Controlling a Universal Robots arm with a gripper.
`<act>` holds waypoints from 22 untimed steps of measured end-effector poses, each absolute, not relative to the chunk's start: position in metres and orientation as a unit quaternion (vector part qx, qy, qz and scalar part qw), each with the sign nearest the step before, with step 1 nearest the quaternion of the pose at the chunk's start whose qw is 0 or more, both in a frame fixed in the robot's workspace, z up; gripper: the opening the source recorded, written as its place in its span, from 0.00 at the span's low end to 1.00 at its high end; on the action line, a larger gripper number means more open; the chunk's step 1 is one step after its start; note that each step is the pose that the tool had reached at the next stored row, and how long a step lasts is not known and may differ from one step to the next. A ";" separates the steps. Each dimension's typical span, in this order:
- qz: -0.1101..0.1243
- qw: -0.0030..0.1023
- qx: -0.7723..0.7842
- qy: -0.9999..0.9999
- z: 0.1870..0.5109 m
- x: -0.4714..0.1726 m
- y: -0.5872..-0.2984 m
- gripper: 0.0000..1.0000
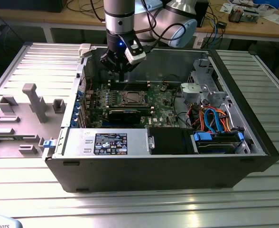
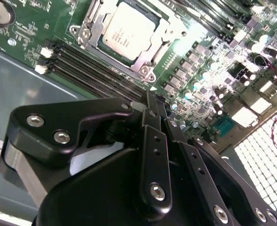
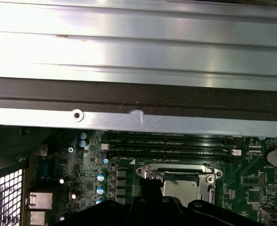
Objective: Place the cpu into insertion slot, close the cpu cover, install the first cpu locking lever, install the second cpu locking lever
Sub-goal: 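Install the first cpu locking lever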
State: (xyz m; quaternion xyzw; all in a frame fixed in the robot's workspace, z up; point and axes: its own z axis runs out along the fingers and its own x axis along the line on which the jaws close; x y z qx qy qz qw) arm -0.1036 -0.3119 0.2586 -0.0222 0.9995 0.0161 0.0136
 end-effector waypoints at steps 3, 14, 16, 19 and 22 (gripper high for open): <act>0.016 0.014 -0.022 1.000 0.258 -0.103 -0.312 0.11; 0.016 0.014 -0.022 1.000 0.258 -0.103 -0.312 0.11; 0.023 0.014 -0.022 0.999 0.257 -0.102 -0.312 0.11; 0.029 0.014 -0.019 0.999 0.253 -0.097 -0.312 0.11; 0.032 0.014 -0.007 0.999 0.248 -0.093 -0.312 0.11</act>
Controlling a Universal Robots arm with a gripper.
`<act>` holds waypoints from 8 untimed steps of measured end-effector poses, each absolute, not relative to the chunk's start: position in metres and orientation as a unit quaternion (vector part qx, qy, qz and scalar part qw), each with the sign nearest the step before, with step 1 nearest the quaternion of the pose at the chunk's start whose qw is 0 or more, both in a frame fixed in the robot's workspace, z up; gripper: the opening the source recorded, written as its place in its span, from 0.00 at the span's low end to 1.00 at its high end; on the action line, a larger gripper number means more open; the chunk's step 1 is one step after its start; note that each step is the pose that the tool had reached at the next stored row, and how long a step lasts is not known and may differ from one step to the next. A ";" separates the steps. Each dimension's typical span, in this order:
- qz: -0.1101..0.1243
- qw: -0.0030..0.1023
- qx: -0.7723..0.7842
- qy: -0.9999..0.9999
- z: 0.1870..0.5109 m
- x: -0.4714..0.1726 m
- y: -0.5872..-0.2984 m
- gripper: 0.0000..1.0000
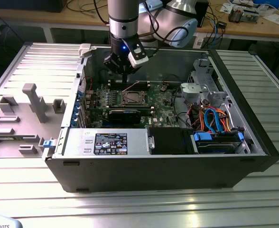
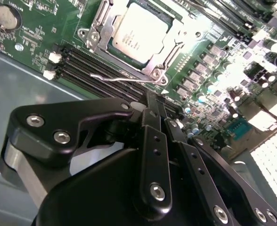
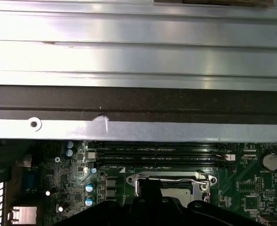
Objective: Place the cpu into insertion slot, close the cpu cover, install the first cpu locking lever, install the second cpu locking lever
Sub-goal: 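Install the first cpu locking lever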
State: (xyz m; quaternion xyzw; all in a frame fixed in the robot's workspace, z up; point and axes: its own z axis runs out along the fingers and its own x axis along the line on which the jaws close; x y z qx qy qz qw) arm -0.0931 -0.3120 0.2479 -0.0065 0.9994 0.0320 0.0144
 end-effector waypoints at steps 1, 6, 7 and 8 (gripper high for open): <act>0.033 0.014 -0.007 0.999 0.247 -0.093 -0.312 0.11; 0.033 0.014 -0.007 0.999 0.244 -0.092 -0.312 0.11; 0.033 0.014 -0.007 0.999 0.244 -0.092 -0.312 0.11; 0.033 0.014 -0.007 0.999 0.244 -0.092 -0.312 0.11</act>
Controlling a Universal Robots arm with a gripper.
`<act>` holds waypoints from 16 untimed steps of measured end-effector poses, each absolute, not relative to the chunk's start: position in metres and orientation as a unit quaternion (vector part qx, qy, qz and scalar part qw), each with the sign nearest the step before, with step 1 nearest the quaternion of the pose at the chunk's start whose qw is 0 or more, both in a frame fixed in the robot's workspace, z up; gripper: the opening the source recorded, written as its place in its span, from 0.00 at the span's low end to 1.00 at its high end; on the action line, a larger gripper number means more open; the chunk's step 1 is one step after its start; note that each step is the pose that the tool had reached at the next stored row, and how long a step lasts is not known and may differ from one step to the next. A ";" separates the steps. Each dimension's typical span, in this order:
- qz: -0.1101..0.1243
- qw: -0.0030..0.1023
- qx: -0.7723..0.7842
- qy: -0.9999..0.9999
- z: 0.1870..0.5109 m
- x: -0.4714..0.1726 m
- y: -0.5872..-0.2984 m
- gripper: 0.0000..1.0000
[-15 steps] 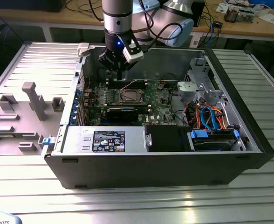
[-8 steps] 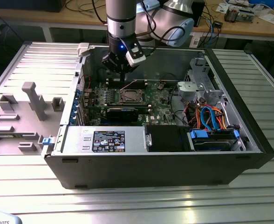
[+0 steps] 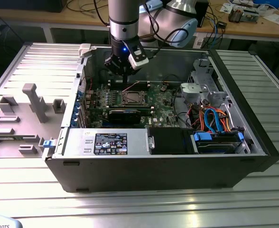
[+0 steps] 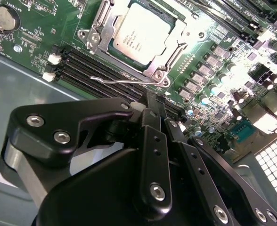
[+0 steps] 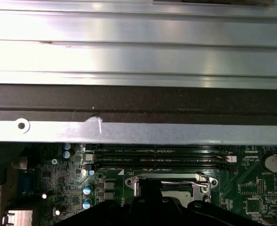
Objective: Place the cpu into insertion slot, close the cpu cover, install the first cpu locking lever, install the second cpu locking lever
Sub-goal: 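Install the first cpu locking lever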
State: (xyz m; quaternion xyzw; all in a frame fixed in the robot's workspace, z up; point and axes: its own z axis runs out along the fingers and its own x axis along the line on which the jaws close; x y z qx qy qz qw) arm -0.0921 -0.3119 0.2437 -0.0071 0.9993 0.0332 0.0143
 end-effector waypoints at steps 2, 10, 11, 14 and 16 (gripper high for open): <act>0.033 0.014 -0.007 0.999 0.243 -0.092 -0.312 0.11; 0.033 0.015 -0.007 0.999 0.243 -0.092 -0.312 0.11; 0.034 0.014 -0.007 0.999 0.242 -0.092 -0.312 0.11; 0.036 0.014 -0.007 0.999 0.239 -0.089 -0.312 0.11; 0.037 0.014 -0.007 0.999 0.237 -0.086 -0.312 0.11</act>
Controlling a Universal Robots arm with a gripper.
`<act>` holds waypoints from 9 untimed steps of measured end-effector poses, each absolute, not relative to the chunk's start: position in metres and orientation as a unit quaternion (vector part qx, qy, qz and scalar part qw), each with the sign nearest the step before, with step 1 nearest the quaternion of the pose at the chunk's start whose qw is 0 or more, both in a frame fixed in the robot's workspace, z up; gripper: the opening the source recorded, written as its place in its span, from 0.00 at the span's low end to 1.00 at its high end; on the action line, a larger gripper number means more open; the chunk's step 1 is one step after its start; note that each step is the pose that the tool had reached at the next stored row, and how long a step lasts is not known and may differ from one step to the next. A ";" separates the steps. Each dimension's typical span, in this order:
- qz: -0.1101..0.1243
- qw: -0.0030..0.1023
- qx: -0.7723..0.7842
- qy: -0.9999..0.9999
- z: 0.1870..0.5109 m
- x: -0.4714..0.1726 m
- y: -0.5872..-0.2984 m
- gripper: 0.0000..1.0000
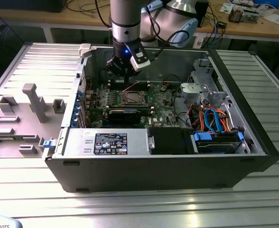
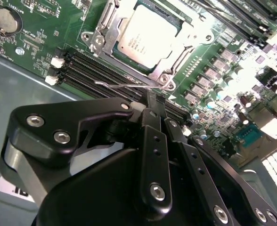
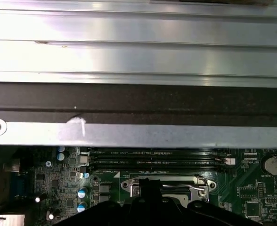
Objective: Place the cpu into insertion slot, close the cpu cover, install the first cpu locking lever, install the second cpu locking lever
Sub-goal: 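Install the first cpu locking lever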
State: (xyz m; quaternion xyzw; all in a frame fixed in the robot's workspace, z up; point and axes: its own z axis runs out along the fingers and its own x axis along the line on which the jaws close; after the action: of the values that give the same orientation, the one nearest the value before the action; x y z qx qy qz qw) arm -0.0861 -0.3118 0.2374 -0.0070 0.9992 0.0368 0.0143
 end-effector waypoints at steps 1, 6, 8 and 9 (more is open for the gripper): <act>0.037 0.014 -0.007 0.999 0.237 -0.085 -0.311 0.11; 0.036 0.014 -0.009 0.999 0.234 -0.082 -0.307 0.11; 0.034 0.014 -0.009 0.999 0.233 -0.081 -0.307 0.11; 0.032 0.014 -0.010 0.999 0.232 -0.079 -0.306 0.11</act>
State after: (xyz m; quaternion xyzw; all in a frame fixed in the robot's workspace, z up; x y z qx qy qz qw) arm -0.0790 -0.3064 0.2320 -0.0102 0.9993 0.0322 0.0142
